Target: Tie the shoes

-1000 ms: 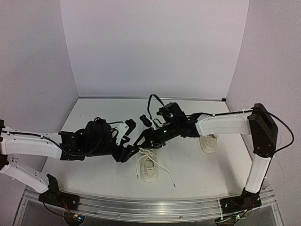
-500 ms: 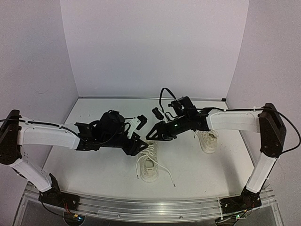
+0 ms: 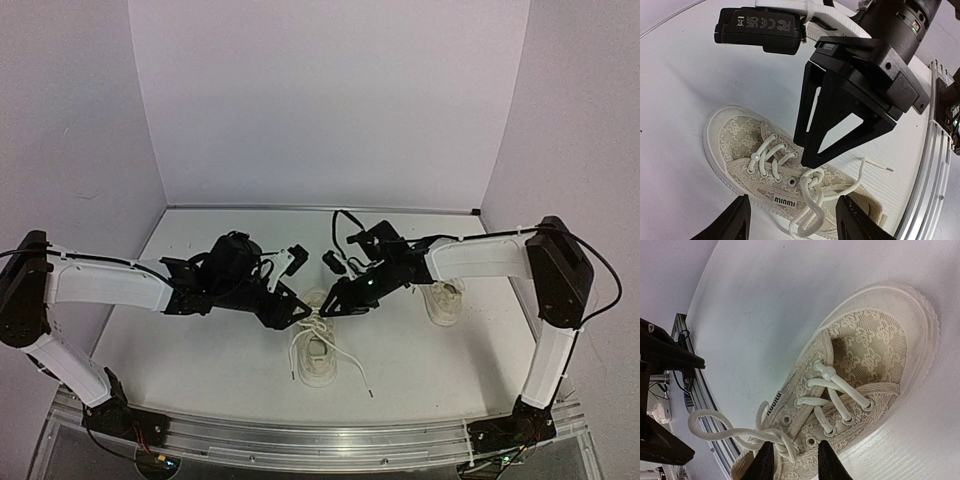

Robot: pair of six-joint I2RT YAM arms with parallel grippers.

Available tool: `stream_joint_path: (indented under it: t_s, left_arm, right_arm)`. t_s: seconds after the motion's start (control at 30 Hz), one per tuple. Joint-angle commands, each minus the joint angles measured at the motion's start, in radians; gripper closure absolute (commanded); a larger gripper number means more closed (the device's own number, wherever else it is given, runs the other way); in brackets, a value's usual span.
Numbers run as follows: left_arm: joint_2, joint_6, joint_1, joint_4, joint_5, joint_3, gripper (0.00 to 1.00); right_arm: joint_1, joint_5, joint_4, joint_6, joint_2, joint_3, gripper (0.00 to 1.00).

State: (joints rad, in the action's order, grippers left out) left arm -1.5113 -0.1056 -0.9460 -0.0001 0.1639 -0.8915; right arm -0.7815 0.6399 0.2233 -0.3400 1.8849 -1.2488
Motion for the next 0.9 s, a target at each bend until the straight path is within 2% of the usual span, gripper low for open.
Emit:
stream_joint_path:
  t_s: [0.0, 0.23, 0.33, 0.43, 0.53, 0.73, 0.87]
  left_arm:
    - [-0.008, -0.007, 0.005, 0.023, 0.047, 0.005, 0.39]
    - [-0.043, 0.005, 0.008, 0.006, 0.076, -0.016, 0.41]
    - [-0.052, 0.004, 0.015, -0.019, 0.079, -0.014, 0.50]
    - [-0.044, -0.002, 0.025, -0.025, 0.092, -0.002, 0.66]
    - [-0.031, -0.004, 0.029, -0.021, 0.100, 0.009, 0.77]
    - [-0.025, -0.001, 0.032, -0.027, 0.106, 0.023, 0.86]
    - [-0.012, -0.005, 0.034, -0.019, 0.109, 0.040, 0.87]
  right_arm:
    - [-0.005, 0.002, 0.019, 0.044, 0.032, -0.056, 0.73]
    - [-0.008, 0.023, 0.034, 0.063, 0.050, -0.069, 0.74]
    - [-0.013, 0.023, 0.046, 0.074, 0.054, -0.074, 0.75]
    - [-0.020, 0.017, 0.061, 0.085, 0.057, -0.080, 0.75]
    - [-0.028, 0.008, 0.077, 0.095, 0.062, -0.088, 0.76]
    - [-0.040, -0.015, 0.098, 0.104, 0.077, -0.110, 0.78]
    - [-0.047, -0.040, 0.122, 0.117, 0.092, -0.130, 0.78]
